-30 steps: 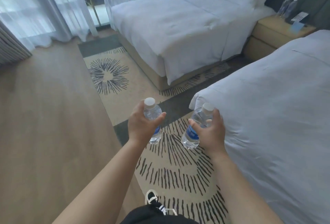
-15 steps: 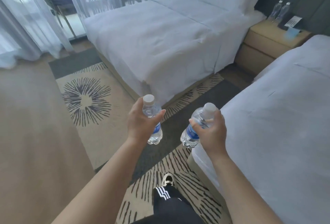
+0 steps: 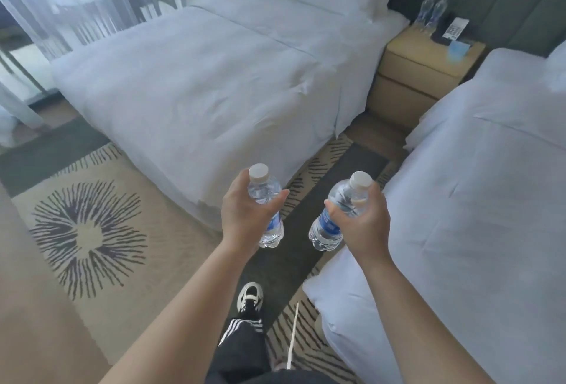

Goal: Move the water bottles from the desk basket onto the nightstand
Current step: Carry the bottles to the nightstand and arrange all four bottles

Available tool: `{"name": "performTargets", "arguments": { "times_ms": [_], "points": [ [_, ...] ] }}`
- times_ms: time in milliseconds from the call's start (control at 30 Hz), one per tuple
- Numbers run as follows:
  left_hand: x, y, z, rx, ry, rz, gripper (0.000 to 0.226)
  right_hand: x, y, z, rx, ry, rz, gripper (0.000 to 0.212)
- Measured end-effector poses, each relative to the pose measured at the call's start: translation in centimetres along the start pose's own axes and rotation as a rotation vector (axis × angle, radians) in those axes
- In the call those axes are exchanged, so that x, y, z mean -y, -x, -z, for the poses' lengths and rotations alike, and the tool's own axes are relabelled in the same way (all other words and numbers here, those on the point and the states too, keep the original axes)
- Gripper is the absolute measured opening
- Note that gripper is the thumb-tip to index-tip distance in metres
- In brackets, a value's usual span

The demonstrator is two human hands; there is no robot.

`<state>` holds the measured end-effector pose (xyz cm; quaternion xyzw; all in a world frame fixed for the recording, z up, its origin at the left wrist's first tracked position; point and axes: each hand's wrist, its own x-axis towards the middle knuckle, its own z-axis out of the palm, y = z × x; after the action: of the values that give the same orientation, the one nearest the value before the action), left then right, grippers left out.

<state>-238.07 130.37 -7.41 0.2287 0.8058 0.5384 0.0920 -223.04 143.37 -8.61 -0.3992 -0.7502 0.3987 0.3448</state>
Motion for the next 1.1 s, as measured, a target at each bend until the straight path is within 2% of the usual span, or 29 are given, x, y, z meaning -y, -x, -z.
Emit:
{"name": "performTargets", "arguments": {
  "times_ms": [267, 500, 833, 1100],
  "points": [
    [0.2, -16.9, -5.0, 0.217, -0.026, -0.067, 0.049, -1.2, -11.7, -6.1, -0.219, 0.055, -0.152, 0.063],
    [-1.1, -29.9, -8.6, 0.312, -0.08, -0.155, 0.049, -0.8, -21.0, -9.6, -0.389, 0.066, -0.231, 0.067],
    [-2.7, -40.4, -18.4, 0.395, -0.098, -0.215, 0.049, -3.6, -31.8, -9.6, -0.495, 0.128, -0.284, 0.065],
    [-6.3, -48.2, -32.1, 0.422, -0.092, -0.26, 0.047, -9.8, -45.2, -5.6, -0.51, 0.113, -0.307, 0.06]
  ]
}}
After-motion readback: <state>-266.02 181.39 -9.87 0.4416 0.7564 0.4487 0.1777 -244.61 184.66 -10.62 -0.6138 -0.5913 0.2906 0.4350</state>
